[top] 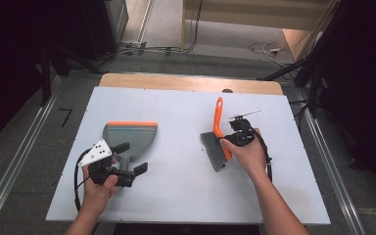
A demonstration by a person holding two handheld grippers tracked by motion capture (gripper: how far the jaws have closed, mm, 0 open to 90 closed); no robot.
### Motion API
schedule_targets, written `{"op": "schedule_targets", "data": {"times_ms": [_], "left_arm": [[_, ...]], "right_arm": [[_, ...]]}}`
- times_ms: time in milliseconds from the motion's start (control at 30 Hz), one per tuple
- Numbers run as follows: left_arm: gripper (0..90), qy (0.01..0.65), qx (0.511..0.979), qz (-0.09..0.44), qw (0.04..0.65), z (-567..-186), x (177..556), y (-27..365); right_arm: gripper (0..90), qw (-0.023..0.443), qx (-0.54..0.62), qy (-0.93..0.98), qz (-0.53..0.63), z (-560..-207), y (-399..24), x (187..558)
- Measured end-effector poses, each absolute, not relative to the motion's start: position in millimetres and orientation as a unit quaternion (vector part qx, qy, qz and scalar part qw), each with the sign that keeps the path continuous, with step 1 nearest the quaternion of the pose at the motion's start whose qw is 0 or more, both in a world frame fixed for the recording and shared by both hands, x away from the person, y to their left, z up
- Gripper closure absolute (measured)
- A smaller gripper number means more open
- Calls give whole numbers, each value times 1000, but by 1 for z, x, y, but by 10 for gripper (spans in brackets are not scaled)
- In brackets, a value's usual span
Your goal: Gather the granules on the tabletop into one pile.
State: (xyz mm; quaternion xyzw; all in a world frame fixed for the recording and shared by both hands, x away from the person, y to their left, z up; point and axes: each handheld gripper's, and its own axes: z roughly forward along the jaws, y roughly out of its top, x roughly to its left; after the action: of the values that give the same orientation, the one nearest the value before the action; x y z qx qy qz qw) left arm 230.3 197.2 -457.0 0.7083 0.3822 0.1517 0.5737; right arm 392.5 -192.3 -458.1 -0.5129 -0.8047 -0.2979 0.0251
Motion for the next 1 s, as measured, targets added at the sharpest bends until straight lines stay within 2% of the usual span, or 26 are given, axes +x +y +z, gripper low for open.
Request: {"op": "schedule_targets", "data": {"times_ms": [367,633,1000], "left_arm": [[6,378,710,149,575,-456,232,194],[6,378,710,148,576,-456,231,195],[6,378,711,149,574,-457,231,194]], "right_arm": [[682,20,-480,-817,-319,-427,-166,380],[682,53,-467,-830,-299,-448,-132,385],[675,44,-502,-818,-277,-459,-155,398]]}}
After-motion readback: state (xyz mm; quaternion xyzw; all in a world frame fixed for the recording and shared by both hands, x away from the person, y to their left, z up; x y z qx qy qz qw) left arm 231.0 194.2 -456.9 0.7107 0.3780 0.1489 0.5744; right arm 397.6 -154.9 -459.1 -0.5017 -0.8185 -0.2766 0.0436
